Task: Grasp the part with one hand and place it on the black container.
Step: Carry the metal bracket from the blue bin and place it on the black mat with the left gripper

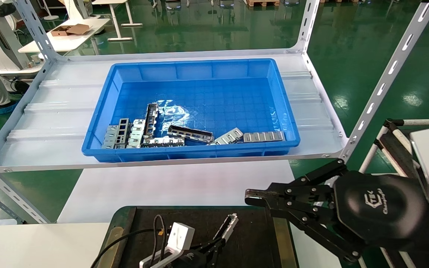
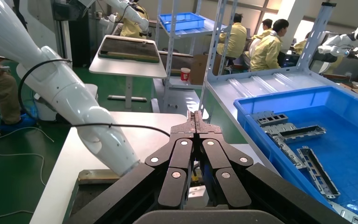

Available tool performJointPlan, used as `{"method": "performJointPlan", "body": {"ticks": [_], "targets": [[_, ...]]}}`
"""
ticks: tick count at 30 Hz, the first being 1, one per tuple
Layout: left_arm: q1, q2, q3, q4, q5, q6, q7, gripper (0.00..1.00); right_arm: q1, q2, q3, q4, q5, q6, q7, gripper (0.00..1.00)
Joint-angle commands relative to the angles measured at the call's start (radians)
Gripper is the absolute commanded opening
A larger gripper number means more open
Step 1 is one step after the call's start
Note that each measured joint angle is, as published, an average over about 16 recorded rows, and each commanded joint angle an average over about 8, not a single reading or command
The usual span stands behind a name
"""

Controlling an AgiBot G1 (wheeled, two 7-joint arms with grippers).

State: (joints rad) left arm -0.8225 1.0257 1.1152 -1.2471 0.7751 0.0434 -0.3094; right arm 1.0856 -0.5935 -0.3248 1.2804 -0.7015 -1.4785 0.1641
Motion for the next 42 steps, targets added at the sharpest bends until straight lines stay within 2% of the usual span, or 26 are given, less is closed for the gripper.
{"method": "performJointPlan", "body": {"ticks": [1,24,42], "targets": [[0.003,0.020,0.005,0.013,-0.001,-0.035,-0.004,0.00,0.000,0.000,0.000,0.000,0.000,0.000,0.000,0.00],[0.023,0.189,-0.008,0.122,-0.029,-0.224,-0.026,0.00,0.000,0.000,-0.001,0.000,0.001,0.000,0.000,0.00],[0.037,0.267,-0.019,0.173,-0.035,-0.322,-0.032,0.00,0.000,0.001,-0.001,0.000,0.001,0.001,-0.001,0.00]]}}
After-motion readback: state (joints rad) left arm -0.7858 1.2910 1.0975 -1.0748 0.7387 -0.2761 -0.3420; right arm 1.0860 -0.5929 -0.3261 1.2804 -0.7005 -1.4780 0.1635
